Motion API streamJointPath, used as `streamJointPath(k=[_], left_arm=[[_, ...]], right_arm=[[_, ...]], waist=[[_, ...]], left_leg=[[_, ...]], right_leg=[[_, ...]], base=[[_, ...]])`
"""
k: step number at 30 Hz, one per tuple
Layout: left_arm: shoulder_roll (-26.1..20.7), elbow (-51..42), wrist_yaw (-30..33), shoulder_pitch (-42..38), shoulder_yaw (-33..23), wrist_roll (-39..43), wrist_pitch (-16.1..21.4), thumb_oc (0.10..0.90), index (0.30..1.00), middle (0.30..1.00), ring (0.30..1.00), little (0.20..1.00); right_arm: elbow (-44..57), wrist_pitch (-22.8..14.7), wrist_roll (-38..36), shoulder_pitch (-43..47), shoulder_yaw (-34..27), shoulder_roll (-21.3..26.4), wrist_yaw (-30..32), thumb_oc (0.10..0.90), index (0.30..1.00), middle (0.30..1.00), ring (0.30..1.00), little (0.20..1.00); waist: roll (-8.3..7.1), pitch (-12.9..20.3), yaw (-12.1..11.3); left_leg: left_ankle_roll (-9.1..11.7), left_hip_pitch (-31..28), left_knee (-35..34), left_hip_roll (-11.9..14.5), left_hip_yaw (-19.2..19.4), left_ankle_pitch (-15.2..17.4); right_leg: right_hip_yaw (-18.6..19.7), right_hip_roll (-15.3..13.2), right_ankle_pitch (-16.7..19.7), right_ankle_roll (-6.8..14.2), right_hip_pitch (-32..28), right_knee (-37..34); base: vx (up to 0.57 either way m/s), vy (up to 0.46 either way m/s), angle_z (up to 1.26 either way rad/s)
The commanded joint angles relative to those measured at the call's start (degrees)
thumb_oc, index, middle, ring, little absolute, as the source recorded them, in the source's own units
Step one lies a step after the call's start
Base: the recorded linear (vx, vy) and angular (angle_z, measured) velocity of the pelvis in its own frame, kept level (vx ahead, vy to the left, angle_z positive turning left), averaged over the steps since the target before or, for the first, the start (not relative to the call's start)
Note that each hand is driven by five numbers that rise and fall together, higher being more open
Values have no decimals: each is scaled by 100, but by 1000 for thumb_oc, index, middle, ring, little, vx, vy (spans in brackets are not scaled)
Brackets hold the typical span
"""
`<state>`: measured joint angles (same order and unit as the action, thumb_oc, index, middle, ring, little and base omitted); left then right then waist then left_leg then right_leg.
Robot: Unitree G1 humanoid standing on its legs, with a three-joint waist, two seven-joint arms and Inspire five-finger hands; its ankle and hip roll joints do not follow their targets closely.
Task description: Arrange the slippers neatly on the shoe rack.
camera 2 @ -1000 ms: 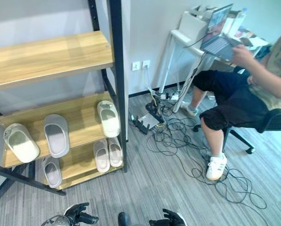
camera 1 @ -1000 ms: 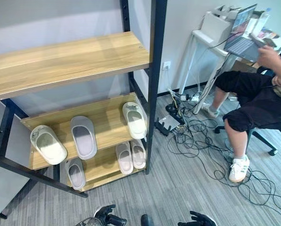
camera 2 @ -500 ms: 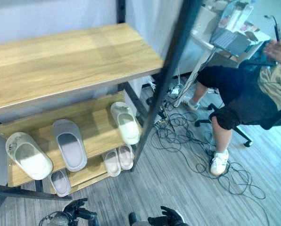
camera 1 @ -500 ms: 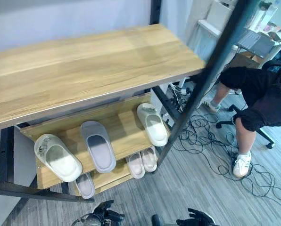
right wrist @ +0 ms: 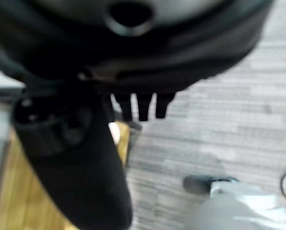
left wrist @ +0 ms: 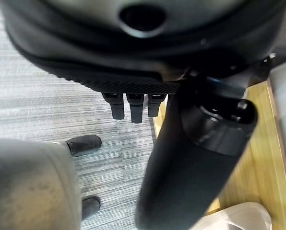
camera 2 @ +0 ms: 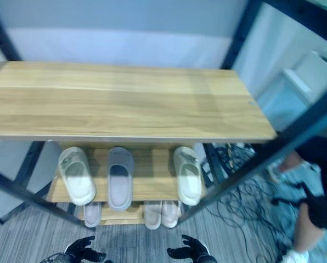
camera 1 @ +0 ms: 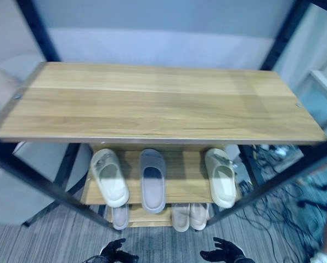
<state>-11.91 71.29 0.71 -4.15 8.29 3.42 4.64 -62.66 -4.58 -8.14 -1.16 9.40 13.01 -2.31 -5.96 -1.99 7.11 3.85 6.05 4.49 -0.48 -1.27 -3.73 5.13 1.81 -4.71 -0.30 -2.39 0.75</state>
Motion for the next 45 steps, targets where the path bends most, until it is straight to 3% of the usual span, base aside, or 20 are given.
streamJointPath(k=[1,3,4,5,8,12,20,22,23,26,29,36,45], left_arm=[[-121,-11,24,-232,-3,95,128,800,900,900,900,900],[-114,10,26,-245,33,64,140,800,900,900,900,900],[-113,10,26,-245,34,64,141,800,900,900,900,900],[-92,58,58,-241,43,29,155,800,900,900,900,900],[-49,165,71,-268,70,12,163,800,900,900,900,900],[17,154,72,-258,67,-27,177,800,900,900,900,900],[-117,118,129,-262,-4,15,140,800,900,900,900,900],[-230,108,143,-254,-85,57,115,800,900,900,900,900],[-252,95,138,-225,-147,62,96,800,900,900,900,900],[-256,103,112,-116,-254,146,111,800,900,900,900,900],[-220,185,153,-85,-363,211,132,800,900,900,900,900],[-133,146,171,-145,-380,198,139,800,900,900,900,900],[-123,299,203,-210,-296,155,155,800,900,900,900,900]], right_arm=[[345,-194,-105,-92,-93,246,43,800,900,900,900,900],[319,-195,-80,-82,-79,268,35,800,900,900,900,900],[318,-195,-80,-82,-79,269,35,800,900,900,900,900],[308,-207,-52,-31,-36,266,27,800,900,900,900,900],[245,-193,-39,16,-14,216,21,800,900,900,900,900],[225,-156,-12,52,-10,190,0,800,900,900,900,900],[616,-123,41,311,221,106,-4,800,900,900,900,900],[1190,-169,70,339,303,120,7,800,900,900,900,900],[1553,-202,80,289,327,135,1,800,900,900,900,900],[2335,-223,213,101,296,152,2,800,900,900,900,900],[3130,-265,322,-27,317,282,-42,800,900,900,900,900],[4926,-414,561,-471,66,734,-180,800,900,900,900,900],[6497,-584,488,-933,-155,961,-315,800,900,900,900,900]], waist=[[-56,25,201],[-103,41,250],[-101,33,249],[-125,81,262],[-83,151,254],[90,183,296],[110,60,192],[207,53,100],[233,132,41],[130,285,-65],[74,362,-10],[146,330,184],[180,286,326]], left_leg=[[-190,293,561,-273,404,126],[-189,249,594,-16,483,206],[-188,241,601,-12,482,216],[-186,74,518,195,419,262],[-138,-16,326,299,142,266],[-148,-381,-335,183,127,329],[-296,-583,-841,-11,521,328],[-299,-407,-845,109,672,181],[-247,-312,-864,136,764,101],[-155,-215,-946,52,815,-36],[-165,-163,-949,11,870,62],[-223,-217,-949,-5,791,123],[-250,-290,-949,-5,742,153]], right_leg=[[524,-44,1281,288,296,-221],[495,-159,1301,314,337,-234],[494,-156,1299,312,326,-235],[519,-246,1322,354,363,-273],[563,-332,1309,402,392,-291],[739,-388,1336,478,426,-251],[901,-403,1845,797,896,-74],[626,-396,1457,751,826,235],[389,-526,1262,708,459,198],[271,-610,1337,733,248,-171],[377,-545,1356,737,182,-514],[377,-466,1366,650,237,-524],[322,-436,1342,627,215,-439]], base=[[-104,95,59],[-86,112,-1],[-17,128,-12],[13,126,-6],[64,147,-19],[96,191,-35],[-71,150,-59],[-266,105,-42],[-254,69,-28],[-122,26,-25],[-74,-24,-19],[-43,-8,-4],[-14,6,3]])
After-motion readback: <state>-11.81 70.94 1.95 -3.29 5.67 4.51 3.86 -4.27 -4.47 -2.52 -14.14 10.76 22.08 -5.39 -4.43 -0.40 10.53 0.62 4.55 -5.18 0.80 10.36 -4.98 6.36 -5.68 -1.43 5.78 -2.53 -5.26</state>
